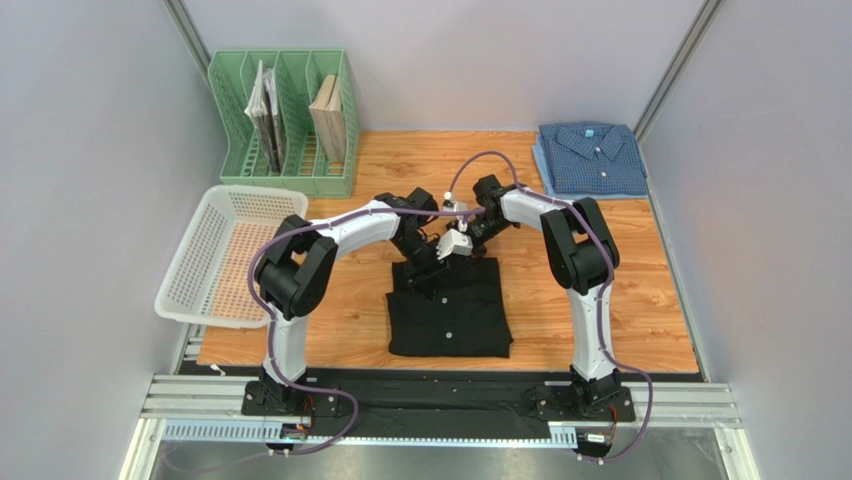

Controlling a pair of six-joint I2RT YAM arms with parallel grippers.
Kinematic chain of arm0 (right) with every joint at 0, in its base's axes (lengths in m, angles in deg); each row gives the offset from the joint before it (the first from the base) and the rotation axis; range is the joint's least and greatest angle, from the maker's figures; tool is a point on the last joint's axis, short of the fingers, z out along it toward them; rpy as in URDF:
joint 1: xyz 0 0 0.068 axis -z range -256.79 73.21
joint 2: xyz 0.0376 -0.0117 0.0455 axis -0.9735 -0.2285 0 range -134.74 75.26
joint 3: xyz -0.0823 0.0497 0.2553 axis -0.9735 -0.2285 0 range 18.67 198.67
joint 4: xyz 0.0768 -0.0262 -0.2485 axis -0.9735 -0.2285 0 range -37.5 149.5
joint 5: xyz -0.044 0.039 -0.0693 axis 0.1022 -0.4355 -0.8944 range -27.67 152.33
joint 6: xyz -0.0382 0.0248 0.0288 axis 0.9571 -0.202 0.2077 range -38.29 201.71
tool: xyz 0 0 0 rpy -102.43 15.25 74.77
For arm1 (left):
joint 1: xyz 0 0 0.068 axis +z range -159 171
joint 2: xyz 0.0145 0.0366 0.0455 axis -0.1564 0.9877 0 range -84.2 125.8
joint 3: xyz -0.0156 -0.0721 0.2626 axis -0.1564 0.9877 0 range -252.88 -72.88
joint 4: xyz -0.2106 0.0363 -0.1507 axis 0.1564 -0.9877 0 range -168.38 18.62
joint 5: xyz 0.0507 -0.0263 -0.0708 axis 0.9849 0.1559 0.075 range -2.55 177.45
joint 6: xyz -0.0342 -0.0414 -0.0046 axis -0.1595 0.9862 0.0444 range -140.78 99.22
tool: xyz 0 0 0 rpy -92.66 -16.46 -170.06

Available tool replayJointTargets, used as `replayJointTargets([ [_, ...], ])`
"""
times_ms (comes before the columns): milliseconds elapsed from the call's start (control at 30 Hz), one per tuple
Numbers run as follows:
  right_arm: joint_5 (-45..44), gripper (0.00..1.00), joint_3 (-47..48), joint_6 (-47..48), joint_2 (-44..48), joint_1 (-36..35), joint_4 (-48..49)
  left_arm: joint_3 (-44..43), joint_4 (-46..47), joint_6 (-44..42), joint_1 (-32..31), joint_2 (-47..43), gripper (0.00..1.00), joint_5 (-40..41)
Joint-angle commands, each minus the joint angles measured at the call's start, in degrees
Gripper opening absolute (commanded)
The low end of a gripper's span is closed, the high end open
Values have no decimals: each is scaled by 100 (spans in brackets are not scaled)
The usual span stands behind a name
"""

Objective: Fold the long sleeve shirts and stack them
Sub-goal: Fold the shirt

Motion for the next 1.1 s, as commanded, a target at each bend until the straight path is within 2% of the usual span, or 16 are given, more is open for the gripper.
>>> replayJointTargets([
  [0, 50, 31, 192, -163, -155, 11, 162, -253, -388, -282, -149, 57, 44, -269],
  [33, 68, 31, 191, -172, -172, 11, 153, -314, -442, -221, -149, 57, 33, -287],
  [67, 77, 31, 183, -172, -181, 20, 153, -332, -520, -211, -149, 48, 15, -296],
  [167, 42, 30, 104, -111, -181, 11, 144, -437, -591, -185, -105, -127, 0, -243],
  [367, 77, 29, 51, 30, -181, 20, 74, -1166, -934, -255, 141, -40, 0, 20],
  [633, 77, 29, 33, 109, -164, 20, 30, -2106, -996, -387, 326, 794, 0, 583],
  [833, -81, 30, 235, 109, 12, 64, -137, -2099, -812, -466, 326, 1041, 0, 776],
  [1067, -468, 32, 744, 372, 328, 186, -594, -1695, -706, -694, 317, 682, 0, 505],
])
